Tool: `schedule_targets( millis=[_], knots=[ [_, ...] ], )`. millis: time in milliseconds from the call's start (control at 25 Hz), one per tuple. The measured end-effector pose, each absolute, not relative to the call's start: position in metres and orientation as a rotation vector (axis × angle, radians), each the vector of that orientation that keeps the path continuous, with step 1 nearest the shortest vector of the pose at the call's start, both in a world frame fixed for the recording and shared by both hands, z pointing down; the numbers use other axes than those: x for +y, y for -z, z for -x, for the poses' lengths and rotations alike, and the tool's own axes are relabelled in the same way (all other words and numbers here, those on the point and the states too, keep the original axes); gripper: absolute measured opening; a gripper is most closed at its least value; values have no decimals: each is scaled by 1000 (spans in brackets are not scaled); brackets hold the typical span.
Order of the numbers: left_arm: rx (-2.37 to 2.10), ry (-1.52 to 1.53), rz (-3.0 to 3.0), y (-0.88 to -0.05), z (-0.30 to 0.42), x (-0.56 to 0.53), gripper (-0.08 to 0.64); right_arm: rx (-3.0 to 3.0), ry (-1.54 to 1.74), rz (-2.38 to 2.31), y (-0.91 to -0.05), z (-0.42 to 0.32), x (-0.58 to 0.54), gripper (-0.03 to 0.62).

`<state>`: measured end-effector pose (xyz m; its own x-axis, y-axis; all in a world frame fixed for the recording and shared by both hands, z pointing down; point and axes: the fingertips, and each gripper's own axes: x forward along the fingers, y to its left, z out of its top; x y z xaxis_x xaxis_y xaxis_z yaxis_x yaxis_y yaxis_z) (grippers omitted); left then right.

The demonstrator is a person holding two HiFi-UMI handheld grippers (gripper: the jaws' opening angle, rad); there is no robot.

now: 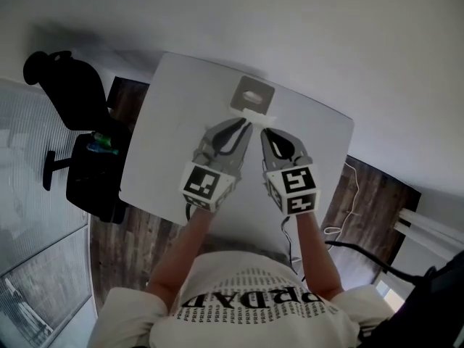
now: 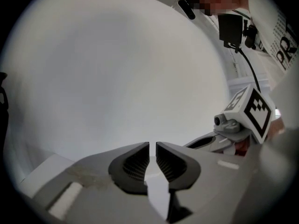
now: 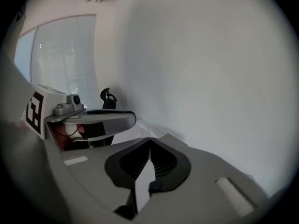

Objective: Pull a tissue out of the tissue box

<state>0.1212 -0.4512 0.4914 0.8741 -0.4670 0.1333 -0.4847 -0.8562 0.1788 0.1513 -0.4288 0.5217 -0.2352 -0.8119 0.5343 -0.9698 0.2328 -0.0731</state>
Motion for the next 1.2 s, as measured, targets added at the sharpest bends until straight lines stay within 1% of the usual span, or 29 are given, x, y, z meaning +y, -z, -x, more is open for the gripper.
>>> schedule_targets(
  millis=[640, 1200],
  knots=[
    [-799, -152, -2827, -443, -94, -366, 31, -2247, -493, -1635, -446, -123, -350, 9],
    [-806, -168, -2845, -424, -90, -351, 31, -2271, -473, -1665, -421, -124, -328, 9]
  ],
)
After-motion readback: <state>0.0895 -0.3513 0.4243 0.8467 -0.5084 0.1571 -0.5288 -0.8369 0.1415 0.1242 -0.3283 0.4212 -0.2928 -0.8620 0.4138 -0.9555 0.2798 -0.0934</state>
